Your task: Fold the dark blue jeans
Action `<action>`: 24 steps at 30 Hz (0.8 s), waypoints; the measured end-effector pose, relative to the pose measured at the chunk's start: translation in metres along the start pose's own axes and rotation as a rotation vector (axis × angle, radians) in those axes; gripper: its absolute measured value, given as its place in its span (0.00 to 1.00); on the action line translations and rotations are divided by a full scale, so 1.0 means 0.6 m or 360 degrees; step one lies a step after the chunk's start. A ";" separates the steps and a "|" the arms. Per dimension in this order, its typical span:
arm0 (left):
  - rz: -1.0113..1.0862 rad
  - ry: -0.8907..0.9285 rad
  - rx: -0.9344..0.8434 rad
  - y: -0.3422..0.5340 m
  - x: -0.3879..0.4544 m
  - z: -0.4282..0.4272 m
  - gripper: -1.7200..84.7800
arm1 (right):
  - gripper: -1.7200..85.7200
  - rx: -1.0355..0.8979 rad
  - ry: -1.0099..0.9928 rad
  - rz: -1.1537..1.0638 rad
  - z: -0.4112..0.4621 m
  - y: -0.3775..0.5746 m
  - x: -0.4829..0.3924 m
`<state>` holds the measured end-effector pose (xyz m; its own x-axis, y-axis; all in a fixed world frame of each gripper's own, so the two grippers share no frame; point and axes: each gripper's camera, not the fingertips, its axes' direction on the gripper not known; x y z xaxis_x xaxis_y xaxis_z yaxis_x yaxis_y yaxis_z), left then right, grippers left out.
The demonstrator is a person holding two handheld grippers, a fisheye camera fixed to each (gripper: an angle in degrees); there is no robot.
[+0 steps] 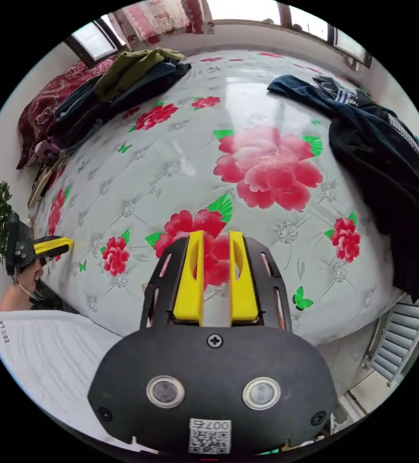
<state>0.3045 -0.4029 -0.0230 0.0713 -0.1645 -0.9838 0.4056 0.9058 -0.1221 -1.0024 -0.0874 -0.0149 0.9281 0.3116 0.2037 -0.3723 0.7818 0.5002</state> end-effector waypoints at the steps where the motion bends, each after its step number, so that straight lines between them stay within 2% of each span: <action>1: -0.0133 0.0080 -0.0024 0.004 -0.002 -0.005 0.02 | 0.12 0.0125 0.0078 0.0062 -0.038 0.004 0.042; 3: -0.0360 0.0292 0.0141 0.029 0.000 -0.030 0.01 | 0.13 0.0312 0.0244 0.0187 -0.103 0.014 0.118; 5: -0.0550 0.0488 0.0438 0.077 0.026 -0.072 0.01 | 0.15 0.0547 0.0533 0.0397 -0.195 0.039 0.234; 8: -0.0549 0.0467 0.0462 0.102 0.077 -0.100 0.01 | 0.16 0.0763 0.0853 0.0616 -0.293 0.075 0.360; 12: -0.0593 0.0455 0.0405 0.117 0.104 -0.114 0.01 | 0.17 0.0634 0.0985 0.0751 -0.327 0.086 0.476; 14: -0.0682 0.0525 0.0427 0.125 0.101 -0.121 0.01 | 0.16 0.0379 0.0917 0.0800 -0.300 0.083 0.540; 16: -0.0743 0.0559 0.0413 0.129 0.096 -0.124 0.01 | 0.14 0.0214 0.0836 0.0747 -0.278 0.081 0.563; 19: -0.0774 0.0579 0.0431 0.138 0.089 -0.138 0.01 | 0.10 0.0065 0.0917 0.0674 -0.278 0.076 0.558; 21: -0.0759 0.0552 0.0452 0.146 0.087 -0.149 0.01 | 0.09 0.0101 0.0967 0.0675 -0.303 0.079 0.544; 24: -0.0712 0.0527 0.0468 0.156 0.081 -0.164 0.01 | 0.07 0.0359 0.0959 0.0647 -0.374 0.104 0.505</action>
<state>0.2562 -0.2874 -0.0952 -0.4302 -0.3302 -0.8402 0.5679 0.6244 -0.5362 -0.7437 0.1771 -0.1109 0.5352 0.8430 -0.0535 -0.6168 0.4333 0.6571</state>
